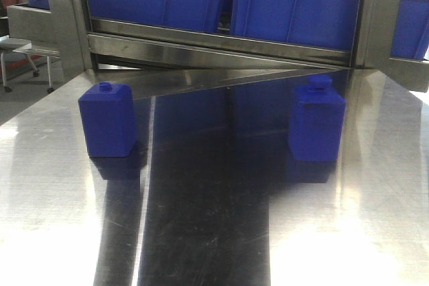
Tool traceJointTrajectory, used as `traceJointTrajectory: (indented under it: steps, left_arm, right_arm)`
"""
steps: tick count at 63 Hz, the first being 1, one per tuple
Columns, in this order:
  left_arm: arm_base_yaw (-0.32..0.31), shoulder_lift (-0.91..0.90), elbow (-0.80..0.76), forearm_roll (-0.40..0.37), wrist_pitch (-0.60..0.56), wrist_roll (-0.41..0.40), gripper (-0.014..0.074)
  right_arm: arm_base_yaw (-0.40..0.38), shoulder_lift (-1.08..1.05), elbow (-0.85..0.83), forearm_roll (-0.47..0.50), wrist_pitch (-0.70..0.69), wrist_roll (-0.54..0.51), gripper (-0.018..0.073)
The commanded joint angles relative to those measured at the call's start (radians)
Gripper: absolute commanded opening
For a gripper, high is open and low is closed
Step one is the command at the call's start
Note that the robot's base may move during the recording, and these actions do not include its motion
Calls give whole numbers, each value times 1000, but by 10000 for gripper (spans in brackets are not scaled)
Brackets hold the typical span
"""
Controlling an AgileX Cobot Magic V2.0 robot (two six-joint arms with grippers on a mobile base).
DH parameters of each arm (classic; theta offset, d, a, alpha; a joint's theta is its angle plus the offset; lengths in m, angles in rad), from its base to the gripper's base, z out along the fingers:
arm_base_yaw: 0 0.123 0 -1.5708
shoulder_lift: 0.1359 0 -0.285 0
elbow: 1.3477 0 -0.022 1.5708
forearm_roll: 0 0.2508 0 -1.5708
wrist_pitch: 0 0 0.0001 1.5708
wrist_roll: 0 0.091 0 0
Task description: Pick and sort blue part to right shelf
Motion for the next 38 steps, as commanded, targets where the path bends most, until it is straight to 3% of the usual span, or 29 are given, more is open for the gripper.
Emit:
traceJointTrajectory:
  steps: [1, 38]
  left_arm:
    - [-7, -24, 21, -9, -80, -7, 123]
    - [-7, -24, 21, -9, -80, -7, 123]
  right_arm:
    - [1, -22, -23, 2, -90, -6, 58]
    - [1, -22, -23, 2, -90, -6, 58]
